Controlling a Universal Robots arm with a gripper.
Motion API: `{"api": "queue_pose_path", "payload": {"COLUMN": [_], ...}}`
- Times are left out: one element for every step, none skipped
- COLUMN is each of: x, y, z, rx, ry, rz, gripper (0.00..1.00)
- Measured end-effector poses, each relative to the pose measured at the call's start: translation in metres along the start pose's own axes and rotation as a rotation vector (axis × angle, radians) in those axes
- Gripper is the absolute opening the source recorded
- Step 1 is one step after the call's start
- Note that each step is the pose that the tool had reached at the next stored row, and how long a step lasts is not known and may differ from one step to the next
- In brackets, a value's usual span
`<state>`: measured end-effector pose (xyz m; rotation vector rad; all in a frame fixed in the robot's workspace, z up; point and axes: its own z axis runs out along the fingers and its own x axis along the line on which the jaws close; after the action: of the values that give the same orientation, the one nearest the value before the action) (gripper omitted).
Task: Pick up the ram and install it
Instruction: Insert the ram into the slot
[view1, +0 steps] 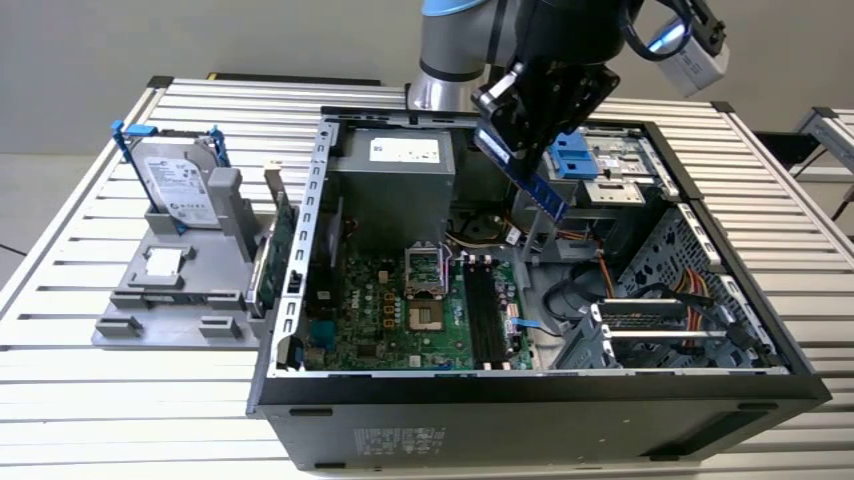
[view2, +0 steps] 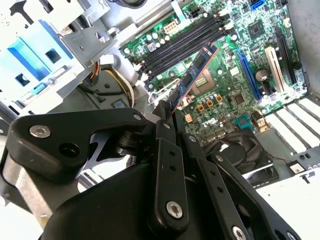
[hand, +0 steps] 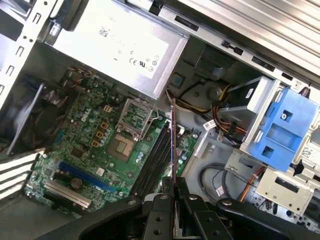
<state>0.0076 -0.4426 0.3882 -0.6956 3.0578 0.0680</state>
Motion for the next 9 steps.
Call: {"api": "queue_pose_path", "payload": {"x": [0.0,0.0,0.0,0.0,0.0,0.0,0.0,0.0,0.0], "y": [0.0,0.0,0.0,0.0,0.0,0.0,0.0,0.0,0.0], "z": [0.0,0.0,0.0,0.0,0.0,0.0,0.0,0.0,0.0], "rx": [0.0,0.0001,0.0002,0.0003,0.0003,0.0004,0.0004,0.0005,0.0006], "ry": [-0.0002,-0.0003,-0.0006,-0.0007,-0.0009,-0.001,-0.0012,-0.0014,-0.0016], "rz": [0.004,0.009,0.013,0.017,0.021,0.026,0.03,0.034,0.038], "gripper": [0.0,0.0,0.0,0.0,0.0,0.0,0.0,0.0,0.0]}}
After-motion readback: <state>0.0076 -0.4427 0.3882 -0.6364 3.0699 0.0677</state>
